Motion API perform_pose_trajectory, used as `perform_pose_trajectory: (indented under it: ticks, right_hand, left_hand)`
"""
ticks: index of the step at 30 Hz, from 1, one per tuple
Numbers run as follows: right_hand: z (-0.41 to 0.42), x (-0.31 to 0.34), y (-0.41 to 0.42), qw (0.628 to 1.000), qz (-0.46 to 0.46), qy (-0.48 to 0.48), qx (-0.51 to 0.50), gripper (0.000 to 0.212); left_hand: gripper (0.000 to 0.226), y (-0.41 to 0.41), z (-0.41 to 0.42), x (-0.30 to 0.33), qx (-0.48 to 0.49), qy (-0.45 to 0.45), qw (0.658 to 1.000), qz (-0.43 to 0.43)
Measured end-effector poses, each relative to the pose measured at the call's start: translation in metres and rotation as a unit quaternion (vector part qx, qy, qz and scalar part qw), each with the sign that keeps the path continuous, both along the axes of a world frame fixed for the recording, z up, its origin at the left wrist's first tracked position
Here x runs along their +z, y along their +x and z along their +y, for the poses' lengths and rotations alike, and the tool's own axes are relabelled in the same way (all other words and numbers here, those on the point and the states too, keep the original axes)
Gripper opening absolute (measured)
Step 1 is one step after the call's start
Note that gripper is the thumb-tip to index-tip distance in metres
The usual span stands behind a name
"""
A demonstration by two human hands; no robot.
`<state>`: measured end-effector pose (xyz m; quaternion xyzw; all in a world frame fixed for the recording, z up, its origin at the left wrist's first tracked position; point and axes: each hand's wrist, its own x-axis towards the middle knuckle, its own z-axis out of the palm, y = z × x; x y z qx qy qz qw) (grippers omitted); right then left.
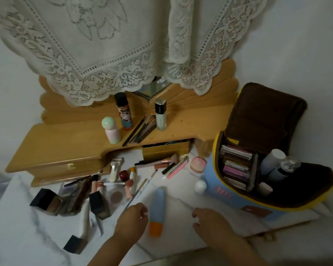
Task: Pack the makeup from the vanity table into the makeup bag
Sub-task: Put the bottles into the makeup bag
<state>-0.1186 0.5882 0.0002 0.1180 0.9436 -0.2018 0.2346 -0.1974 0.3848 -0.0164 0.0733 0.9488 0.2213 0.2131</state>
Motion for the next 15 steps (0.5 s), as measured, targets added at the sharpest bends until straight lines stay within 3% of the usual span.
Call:
perform_pose_trajectory:
  ticks: [4,9,15]
  right_hand:
    - [-0.056,-0.016,-0.043,0.998,-0.001,-0.027,-0.049,0.040]
    - [-0.097,-0.035,-0.078,0.980,0.037,-0.063,-0.183,0.058]
    - [-0.104,-0.039,-0.095,0.977,-0.009,-0.072,-0.200,0.078]
  left_hand:
    - [0.024,-0.020,-0.021,-0.006,-0.010,0.000,1.000,-0.021]
    - [0.023,-0.042,-0.025,-0.008,-0.047,0.013,0.998,-0.038]
    - [0.022,-0.060,-0.014,-0.004,-0.102,0.046,0.994,-0.021]
